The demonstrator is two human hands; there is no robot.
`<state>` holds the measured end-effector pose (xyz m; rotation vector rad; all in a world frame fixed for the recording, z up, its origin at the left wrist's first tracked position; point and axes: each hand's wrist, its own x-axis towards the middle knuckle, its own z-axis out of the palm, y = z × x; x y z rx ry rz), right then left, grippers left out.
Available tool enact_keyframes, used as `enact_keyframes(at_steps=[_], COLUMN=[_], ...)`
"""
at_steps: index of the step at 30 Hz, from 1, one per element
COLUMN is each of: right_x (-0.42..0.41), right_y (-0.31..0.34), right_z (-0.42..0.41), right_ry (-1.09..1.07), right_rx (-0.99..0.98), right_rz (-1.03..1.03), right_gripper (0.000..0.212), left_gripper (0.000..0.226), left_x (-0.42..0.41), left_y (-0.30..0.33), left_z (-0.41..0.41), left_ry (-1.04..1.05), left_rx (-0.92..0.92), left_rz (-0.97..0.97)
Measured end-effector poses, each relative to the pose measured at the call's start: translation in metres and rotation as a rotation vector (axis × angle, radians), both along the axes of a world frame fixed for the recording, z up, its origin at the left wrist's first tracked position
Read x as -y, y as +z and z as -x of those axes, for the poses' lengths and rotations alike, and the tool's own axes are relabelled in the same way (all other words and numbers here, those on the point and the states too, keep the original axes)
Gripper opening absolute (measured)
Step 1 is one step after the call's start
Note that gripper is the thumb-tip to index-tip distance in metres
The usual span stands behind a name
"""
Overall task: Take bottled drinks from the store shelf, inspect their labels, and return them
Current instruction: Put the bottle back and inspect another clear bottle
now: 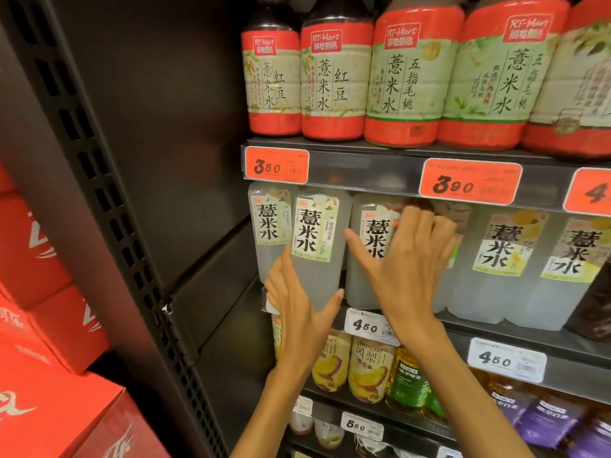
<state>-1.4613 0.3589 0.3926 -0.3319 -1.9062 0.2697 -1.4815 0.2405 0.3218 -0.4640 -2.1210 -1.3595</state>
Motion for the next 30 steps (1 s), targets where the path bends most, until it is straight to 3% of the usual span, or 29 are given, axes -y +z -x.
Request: enact_keyframes(at_steps=[8,13,17,24,30], right_x=[-0.001,-0.001,0.000,0.001,0.001], right_y=[0.000,-0.002,-0.002,0.003,0.010], right_z=[0.001,0.002,0.002,-0.003,-0.010], right_ry=[0.057,0.103,0.182,0.258,0.300], right_rx=[-0.050,-0.050,-0.070,-0.046,-0.033], right_rz=[0.000,0.016,0.075,0.167,0.198], right_gripper=[0.051,0.049,0.046,0.043,0.043], left_gripper=[0.094,0.077,0.079,0.077,0.061], left_x=[-0.014,-0.021,-0.029,-0.034,-0.036], left_y=[-0.009,-0.017,-0.017,-0.019,-0.021], left_z=[0.009,0.015,0.020,0.023,0.013], left_ry=[-0.013,0.034,0.091,0.028,0.047], left_rx=[-0.013,-0.055,-0.043,-0.086,-0.056], left_rz=[-0.077,-0.043,-0.058,-0.279,-0.173])
